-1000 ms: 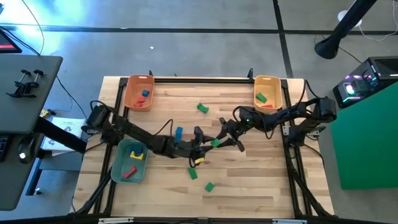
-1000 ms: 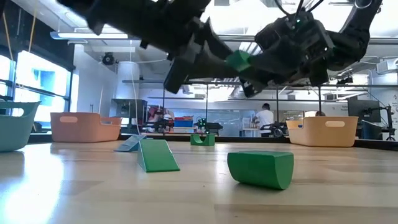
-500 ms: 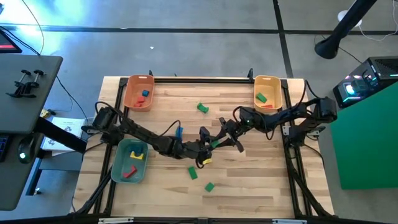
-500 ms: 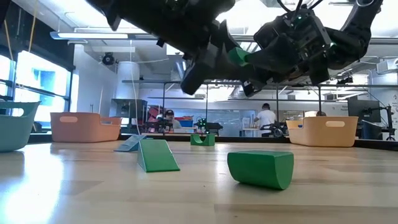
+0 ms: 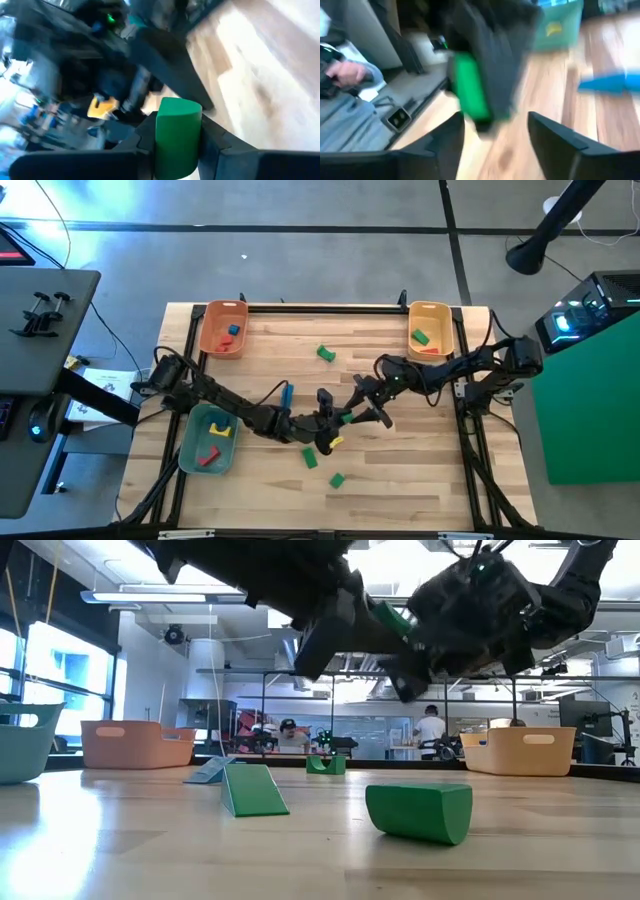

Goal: Sort blocks by size
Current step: Put the green half circle block into the orange bin

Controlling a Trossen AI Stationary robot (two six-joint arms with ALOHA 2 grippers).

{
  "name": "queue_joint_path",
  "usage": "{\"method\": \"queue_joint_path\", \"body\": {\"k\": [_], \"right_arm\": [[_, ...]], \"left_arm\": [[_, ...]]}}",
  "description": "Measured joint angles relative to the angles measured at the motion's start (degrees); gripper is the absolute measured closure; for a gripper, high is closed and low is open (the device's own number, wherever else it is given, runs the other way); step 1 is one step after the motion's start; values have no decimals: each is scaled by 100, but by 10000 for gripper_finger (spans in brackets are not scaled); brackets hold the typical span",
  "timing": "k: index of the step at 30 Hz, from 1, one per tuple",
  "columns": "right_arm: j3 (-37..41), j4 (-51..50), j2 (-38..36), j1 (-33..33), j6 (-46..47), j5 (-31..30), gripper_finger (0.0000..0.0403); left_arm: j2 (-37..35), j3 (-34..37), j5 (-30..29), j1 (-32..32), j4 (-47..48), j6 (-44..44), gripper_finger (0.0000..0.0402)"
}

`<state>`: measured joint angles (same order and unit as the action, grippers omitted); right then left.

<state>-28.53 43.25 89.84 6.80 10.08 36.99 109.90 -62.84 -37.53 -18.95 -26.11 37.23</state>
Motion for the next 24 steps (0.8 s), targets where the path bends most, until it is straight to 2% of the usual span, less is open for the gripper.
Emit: {"method": "queue_joint_path", "body": {"k": [4,7,9,11,13,16,18,21,24], "right_arm": [[2,-810,8,114,-201,-91,130],[13,-1630,-22,316,-335,-606,118],[11,-2094,-58,452,-364,-1187,118],[11,-2405,-72,540,-395,-1784,118],[11,-2659,-70,587,-390,-2234,118],[11,-2711,-70,600,-401,-2456,118],[11,-2697,-70,564,-457,-2432,118],[11,-2621,-70,493,-556,-2415,118],[11,-2499,-70,413,-687,-2407,118]], "left_arm": [[-156,-21,-198,-47,145,-696,338],[-280,-21,-796,-33,645,-1551,338],[-443,-21,-1357,60,1406,-2407,339],[-714,-21,-1830,236,2568,-3459,339],[-1066,-19,-1919,552,3913,-4709,339],[-1699,-19,-1367,1381,5842,-6574,339],[-2061,-21,-728,2057,6835,-7128,339],[-2297,-14,234,3165,7924,-7214,339],[-2262,-14,1107,4374,8419,-6746,339]]}}
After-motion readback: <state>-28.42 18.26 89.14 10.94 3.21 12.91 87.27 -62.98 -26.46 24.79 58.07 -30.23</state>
